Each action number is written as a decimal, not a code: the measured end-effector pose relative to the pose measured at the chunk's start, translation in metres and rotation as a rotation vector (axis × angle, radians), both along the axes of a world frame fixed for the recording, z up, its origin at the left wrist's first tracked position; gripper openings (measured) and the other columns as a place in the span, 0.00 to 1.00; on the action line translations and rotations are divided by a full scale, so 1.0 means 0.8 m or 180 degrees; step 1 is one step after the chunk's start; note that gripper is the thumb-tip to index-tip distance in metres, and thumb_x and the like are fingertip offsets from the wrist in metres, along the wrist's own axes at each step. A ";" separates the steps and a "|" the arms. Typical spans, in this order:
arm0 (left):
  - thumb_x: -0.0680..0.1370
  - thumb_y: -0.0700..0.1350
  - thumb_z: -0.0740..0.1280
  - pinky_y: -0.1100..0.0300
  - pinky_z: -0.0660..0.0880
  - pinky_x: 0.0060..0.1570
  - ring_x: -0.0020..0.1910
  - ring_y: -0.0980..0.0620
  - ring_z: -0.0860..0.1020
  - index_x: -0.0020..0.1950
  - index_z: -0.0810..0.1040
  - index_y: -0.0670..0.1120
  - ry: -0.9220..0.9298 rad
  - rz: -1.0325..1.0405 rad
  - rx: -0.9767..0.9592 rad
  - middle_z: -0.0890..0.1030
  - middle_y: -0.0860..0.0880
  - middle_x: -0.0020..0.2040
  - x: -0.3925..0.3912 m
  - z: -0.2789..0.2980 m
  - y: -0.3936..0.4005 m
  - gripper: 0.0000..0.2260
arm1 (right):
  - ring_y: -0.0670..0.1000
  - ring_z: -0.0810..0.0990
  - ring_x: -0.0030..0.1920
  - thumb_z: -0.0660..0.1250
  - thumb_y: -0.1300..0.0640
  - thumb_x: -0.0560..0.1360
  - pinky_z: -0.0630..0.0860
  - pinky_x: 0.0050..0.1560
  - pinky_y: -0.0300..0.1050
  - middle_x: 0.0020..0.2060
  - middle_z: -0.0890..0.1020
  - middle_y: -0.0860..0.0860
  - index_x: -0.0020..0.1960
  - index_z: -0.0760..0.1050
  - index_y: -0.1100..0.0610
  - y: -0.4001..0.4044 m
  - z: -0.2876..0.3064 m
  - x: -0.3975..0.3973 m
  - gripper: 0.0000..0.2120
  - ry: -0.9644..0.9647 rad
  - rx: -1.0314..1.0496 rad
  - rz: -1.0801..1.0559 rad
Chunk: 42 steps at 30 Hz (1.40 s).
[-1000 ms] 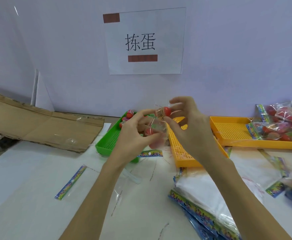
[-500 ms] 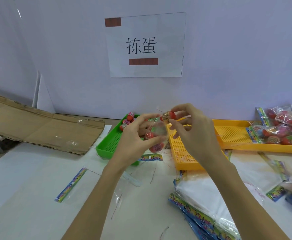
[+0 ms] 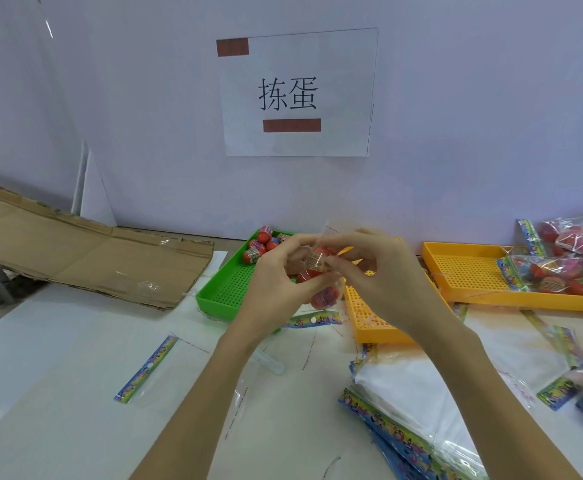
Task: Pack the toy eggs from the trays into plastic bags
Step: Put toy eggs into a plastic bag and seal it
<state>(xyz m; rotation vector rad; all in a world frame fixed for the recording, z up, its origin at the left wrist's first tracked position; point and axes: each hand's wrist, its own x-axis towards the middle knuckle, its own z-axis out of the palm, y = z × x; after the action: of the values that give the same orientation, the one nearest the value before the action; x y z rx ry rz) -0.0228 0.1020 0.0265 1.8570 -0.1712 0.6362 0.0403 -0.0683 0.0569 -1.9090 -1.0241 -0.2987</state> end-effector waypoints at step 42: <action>0.87 0.48 0.60 0.56 0.83 0.44 0.50 0.49 0.85 0.62 0.82 0.44 0.0824 0.0037 -0.1940 0.87 0.46 0.51 0.011 -0.001 -0.009 0.14 | 0.51 0.86 0.55 0.71 0.54 0.80 0.83 0.56 0.46 0.53 0.87 0.55 0.60 0.81 0.60 0.022 -0.026 -0.008 0.12 0.2850 0.0438 0.0772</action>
<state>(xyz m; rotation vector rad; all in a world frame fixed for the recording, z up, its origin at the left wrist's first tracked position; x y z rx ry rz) -0.0136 0.0944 0.0261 1.3296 0.1885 0.3898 0.0339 -0.0509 0.0361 -1.5077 -0.5790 0.5721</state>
